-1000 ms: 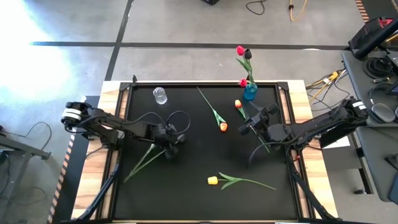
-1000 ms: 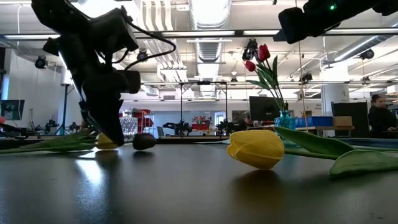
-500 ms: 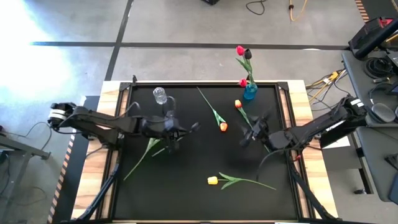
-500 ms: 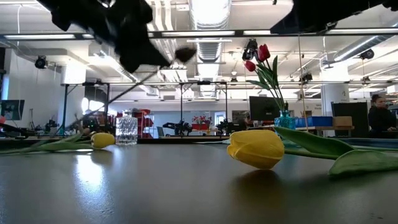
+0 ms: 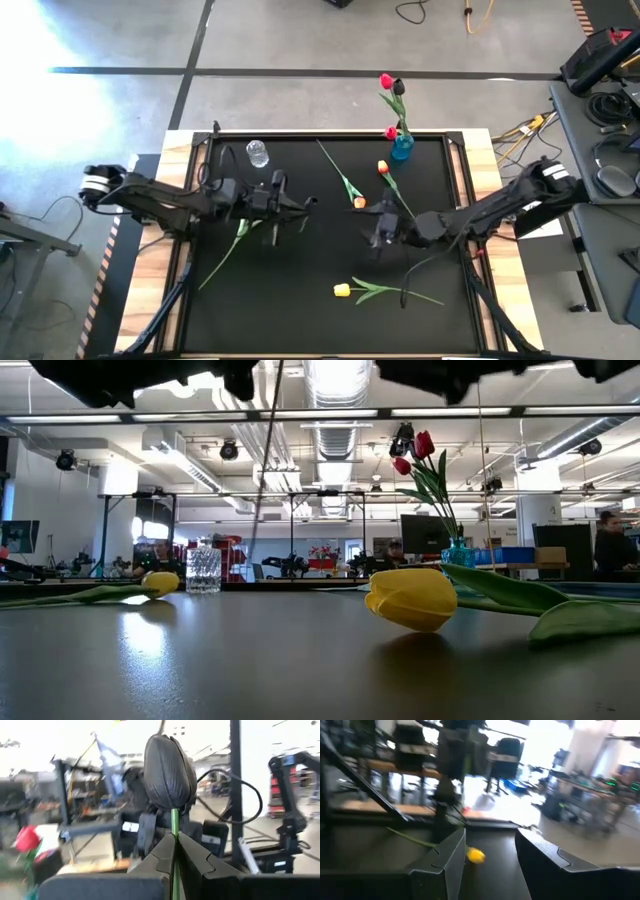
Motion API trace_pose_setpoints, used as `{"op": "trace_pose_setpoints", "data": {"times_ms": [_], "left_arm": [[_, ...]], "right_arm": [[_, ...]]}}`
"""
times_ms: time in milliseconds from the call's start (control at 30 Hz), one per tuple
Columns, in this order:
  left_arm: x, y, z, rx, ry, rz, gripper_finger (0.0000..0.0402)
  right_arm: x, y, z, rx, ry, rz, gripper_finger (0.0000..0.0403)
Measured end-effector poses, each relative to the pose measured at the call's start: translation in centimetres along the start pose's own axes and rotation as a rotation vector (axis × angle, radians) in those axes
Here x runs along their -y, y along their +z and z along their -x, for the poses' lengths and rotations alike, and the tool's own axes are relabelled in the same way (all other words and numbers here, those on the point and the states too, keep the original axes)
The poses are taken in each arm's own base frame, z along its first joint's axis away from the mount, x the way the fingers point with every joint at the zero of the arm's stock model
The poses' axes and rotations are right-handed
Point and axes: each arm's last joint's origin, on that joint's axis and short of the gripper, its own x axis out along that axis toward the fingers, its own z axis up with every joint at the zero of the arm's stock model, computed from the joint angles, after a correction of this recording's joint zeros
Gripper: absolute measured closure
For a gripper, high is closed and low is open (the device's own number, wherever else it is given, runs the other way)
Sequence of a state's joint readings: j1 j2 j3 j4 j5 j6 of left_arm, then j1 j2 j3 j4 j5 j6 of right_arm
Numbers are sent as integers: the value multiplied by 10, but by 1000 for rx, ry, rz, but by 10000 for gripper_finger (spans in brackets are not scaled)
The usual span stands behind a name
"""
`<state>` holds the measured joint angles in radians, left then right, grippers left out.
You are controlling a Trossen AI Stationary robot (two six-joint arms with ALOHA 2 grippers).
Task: Sort flowers into vase by color
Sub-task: Put the black tulip into the blue vase
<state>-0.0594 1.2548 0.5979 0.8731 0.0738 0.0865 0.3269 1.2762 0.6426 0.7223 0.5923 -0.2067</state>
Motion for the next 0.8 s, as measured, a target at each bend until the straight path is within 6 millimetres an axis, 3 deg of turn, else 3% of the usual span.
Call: {"op": "trace_pose_setpoints", "data": {"times_ms": [267,533,667,800], "left_arm": [[-2,13,-20,52,-50,-65,402],[-3,14,-27,58,-80,-73,401],[-4,14,-26,64,-82,-73,401],[-3,13,-26,59,-84,-75,401]], "right_arm": [[-16,34,-45,75,61,25,239],[-22,52,-76,57,57,68,243],[-20,53,-86,23,49,77,268],[-21,51,-88,12,47,85,319]]}}
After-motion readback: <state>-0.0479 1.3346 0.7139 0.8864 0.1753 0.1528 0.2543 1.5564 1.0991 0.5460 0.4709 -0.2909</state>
